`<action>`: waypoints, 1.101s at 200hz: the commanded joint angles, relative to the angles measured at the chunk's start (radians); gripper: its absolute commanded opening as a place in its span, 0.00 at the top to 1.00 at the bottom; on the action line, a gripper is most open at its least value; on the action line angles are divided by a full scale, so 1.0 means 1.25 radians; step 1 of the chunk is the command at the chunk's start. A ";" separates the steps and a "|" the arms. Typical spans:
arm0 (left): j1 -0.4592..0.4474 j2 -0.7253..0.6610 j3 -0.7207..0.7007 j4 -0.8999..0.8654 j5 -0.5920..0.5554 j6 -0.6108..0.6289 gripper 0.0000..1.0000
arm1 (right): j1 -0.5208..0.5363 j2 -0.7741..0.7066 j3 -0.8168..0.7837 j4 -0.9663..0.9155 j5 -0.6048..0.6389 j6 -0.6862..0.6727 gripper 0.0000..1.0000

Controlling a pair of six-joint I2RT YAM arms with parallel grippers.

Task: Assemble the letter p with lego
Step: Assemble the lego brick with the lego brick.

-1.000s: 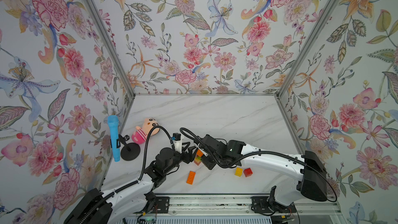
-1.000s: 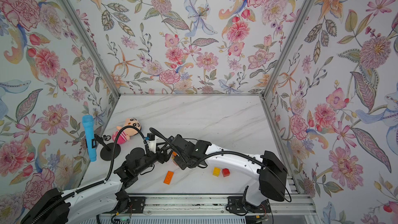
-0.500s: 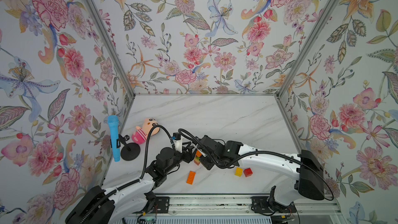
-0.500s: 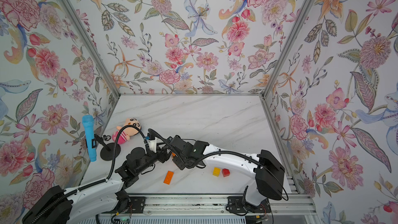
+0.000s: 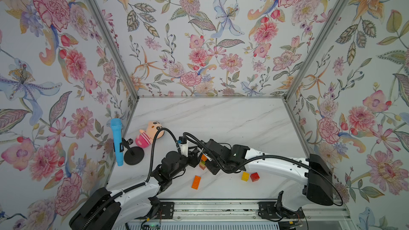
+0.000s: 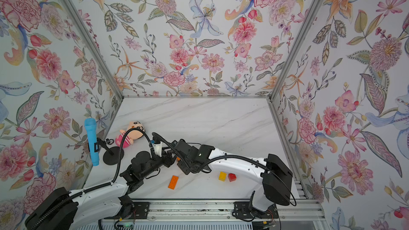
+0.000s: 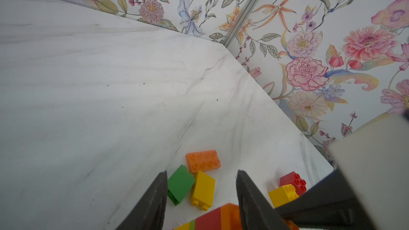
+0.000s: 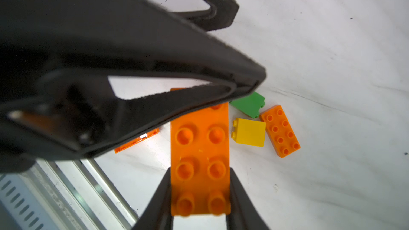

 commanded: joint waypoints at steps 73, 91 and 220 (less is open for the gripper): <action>-0.031 0.005 -0.079 -0.049 -0.047 0.023 0.59 | -0.006 0.054 0.056 -0.042 -0.024 -0.005 0.91; -0.043 0.021 -0.079 -0.047 -0.055 0.025 0.61 | -0.009 0.057 0.058 -0.045 -0.022 -0.009 0.91; -0.055 0.036 -0.098 -0.085 -0.083 0.022 0.64 | -0.013 0.065 0.075 -0.042 0.002 -0.044 0.91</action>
